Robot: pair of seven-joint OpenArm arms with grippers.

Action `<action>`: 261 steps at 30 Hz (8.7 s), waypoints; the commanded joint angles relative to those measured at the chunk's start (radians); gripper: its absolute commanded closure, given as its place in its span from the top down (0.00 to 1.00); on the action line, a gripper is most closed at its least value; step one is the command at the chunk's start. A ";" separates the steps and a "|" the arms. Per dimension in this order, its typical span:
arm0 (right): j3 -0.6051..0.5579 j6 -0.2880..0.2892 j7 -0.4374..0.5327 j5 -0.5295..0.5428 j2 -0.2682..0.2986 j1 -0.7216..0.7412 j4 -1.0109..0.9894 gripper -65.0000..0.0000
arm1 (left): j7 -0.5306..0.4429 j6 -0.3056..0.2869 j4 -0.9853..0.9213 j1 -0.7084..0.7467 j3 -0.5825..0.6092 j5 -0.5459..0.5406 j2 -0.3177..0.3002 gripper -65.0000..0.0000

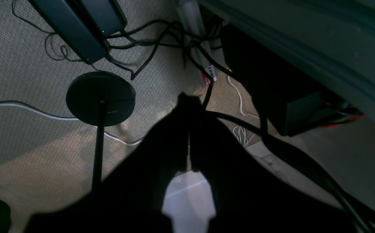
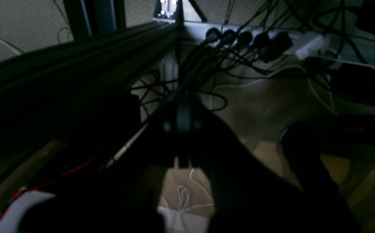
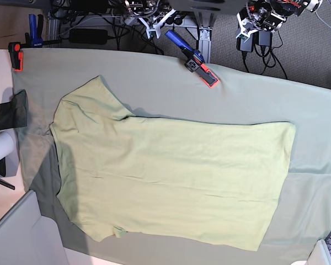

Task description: Fold the T-shirt properly

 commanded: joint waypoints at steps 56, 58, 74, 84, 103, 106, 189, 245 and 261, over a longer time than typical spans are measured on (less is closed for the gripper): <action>0.072 0.146 0.028 0.406 0.385 -0.967 1.198 0.00 | -0.309 -0.138 1.283 0.915 -0.283 -0.175 -0.230 0.00; 0.121 0.146 0.024 0.472 0.385 -0.999 1.299 0.00 | -0.304 -0.138 1.377 0.958 -0.284 -0.174 -0.251 0.00; 0.360 -0.066 -0.201 0.811 0.348 -0.634 1.513 0.64 | 0.006 -0.138 1.719 0.998 -0.283 -0.176 -0.252 0.13; 0.349 -0.146 -0.266 0.835 0.235 -0.428 1.339 0.69 | 0.006 -0.137 1.719 1.048 -0.283 -0.193 -0.253 0.47; 0.214 -0.097 -0.312 0.862 0.141 -0.327 1.239 0.68 | 0.021 -0.138 1.723 1.048 -0.469 -0.387 -0.253 0.47; 0.214 -0.097 -0.310 0.850 0.122 -0.327 1.239 0.61 | 0.021 -0.138 1.723 1.048 -0.520 -0.466 -0.253 0.47; 0.257 -0.010 -0.367 0.654 0.105 -0.312 1.280 0.00 | 0.046 -0.394 1.195 0.219 -0.410 -0.629 -0.340 0.00; 0.288 0.057 -0.440 0.566 0.227 0.283 0.966 0.68 | 0.156 -0.394 0.877 -0.206 -0.515 -0.660 -0.352 0.58; 0.581 0.057 -0.606 0.729 0.224 0.267 0.915 0.68 | 0.334 -0.394 0.909 -0.151 -0.661 -0.863 -0.318 0.58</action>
